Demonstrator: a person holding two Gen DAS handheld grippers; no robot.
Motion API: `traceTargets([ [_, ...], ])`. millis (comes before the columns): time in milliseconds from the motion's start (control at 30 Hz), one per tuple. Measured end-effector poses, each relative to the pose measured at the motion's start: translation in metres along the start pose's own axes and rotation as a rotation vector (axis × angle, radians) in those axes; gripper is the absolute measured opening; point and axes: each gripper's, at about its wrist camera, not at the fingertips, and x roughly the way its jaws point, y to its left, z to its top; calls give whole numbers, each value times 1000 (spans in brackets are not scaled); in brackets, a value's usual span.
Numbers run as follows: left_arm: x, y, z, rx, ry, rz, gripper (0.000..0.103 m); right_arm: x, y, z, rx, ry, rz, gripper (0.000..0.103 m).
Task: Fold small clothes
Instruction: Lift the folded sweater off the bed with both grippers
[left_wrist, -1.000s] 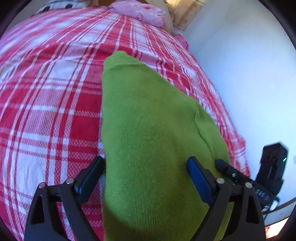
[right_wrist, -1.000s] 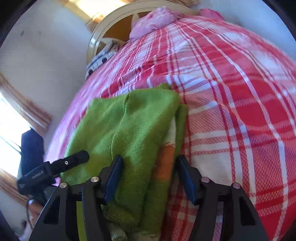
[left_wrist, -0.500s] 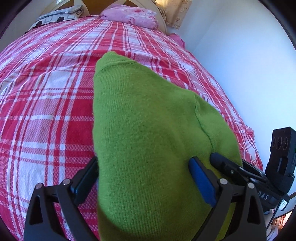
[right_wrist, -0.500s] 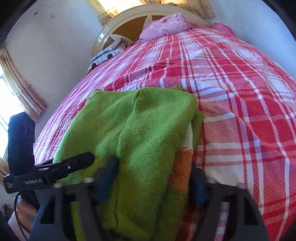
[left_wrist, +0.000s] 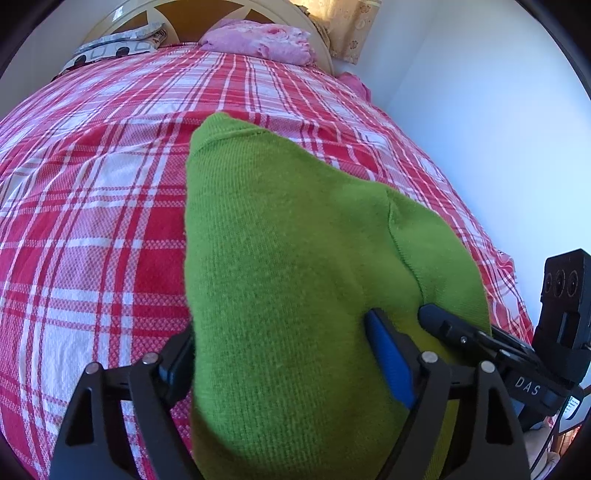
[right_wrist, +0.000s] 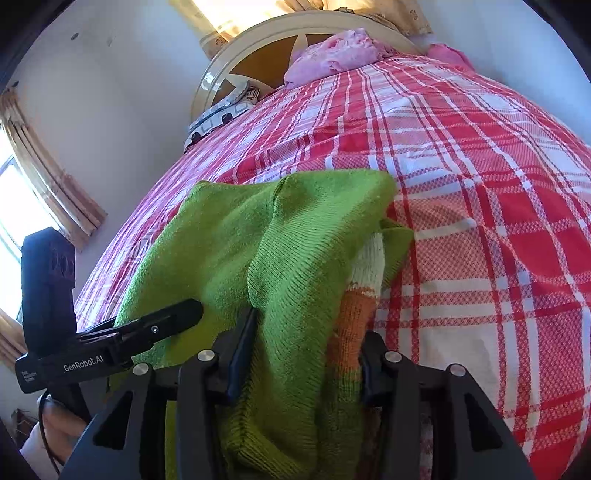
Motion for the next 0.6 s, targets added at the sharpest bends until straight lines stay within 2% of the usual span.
traceTargets([
  [133,-3,-5,-3,8,-26,22,76,0,4,0,-18,-10,-18,47],
  [200,-4,-5,-4,7,-31,29,74,-2,8,-1,-39,-21,-43,43],
  [400,-11,-14,-5,42,-49,70,61,-6,33,-4,-147,-64,-175,32],
  [467,-14,-14,-3,32,-49,69,53,-9,39,-3,-165,-70,-203,30],
  [600,-31,-14,-4,37,-55,49,46,-31,56,-4,-169,-112,-221,29],
])
